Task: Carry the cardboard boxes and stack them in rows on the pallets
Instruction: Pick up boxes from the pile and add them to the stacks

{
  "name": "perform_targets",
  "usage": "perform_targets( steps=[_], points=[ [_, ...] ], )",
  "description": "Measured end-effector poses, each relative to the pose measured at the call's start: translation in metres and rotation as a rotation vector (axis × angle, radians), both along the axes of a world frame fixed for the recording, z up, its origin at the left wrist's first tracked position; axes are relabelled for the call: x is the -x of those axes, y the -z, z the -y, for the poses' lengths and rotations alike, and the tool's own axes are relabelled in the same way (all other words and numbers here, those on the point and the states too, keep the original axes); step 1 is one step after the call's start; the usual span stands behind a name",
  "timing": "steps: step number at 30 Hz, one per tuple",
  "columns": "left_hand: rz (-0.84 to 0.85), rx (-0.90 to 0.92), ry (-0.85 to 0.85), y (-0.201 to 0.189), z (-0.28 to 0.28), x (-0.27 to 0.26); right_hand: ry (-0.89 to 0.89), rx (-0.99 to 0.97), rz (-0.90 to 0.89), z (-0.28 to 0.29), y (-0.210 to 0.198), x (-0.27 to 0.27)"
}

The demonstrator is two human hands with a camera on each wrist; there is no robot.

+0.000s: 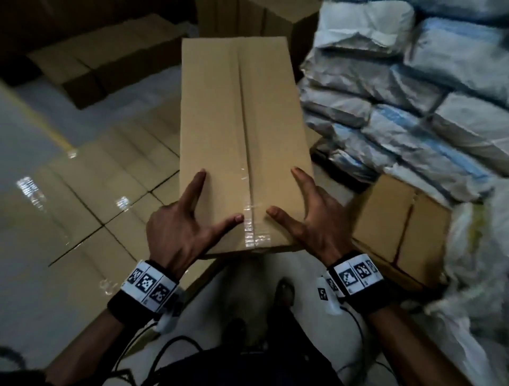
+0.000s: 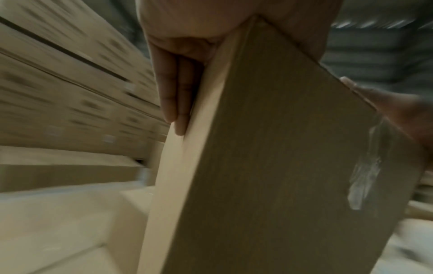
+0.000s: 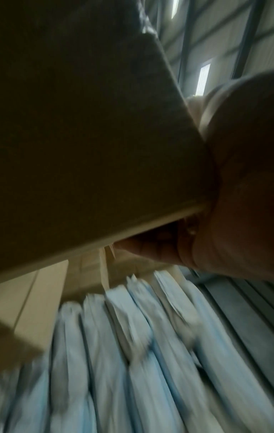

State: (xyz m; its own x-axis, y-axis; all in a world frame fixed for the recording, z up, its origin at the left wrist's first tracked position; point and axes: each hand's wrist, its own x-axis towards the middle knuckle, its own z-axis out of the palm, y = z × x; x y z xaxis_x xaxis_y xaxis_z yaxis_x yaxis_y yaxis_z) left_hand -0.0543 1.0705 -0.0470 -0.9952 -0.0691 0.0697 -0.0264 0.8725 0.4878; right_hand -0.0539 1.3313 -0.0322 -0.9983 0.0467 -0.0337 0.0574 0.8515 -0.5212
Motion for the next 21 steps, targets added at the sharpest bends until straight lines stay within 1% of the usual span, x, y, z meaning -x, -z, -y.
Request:
perform_targets(
  steps=[3,6,11,13,16,21],
  points=[
    [0.017,0.039,-0.165,0.003,0.003,0.018,-0.155,0.065,-0.001,0.005,0.018,0.06],
    [0.039,0.041,-0.336,0.009,-0.001,0.035,-0.325,0.141,0.07,0.013,0.037,0.119],
    [0.065,0.045,-0.548,0.012,-0.02,0.059,-0.55,0.133,0.136,0.022,0.049,0.195],
    [0.082,0.035,-0.624,0.02,-0.028,0.063,-0.628,0.121,0.151,0.026,0.059,0.217],
    [0.134,0.067,-0.745,0.039,-0.033,0.071,-0.721,0.119,0.175,0.035,0.08,0.242],
    [0.135,0.051,-0.842,0.074,-0.013,0.093,-0.763,0.129,0.146,0.07,0.113,0.278]
  ],
)
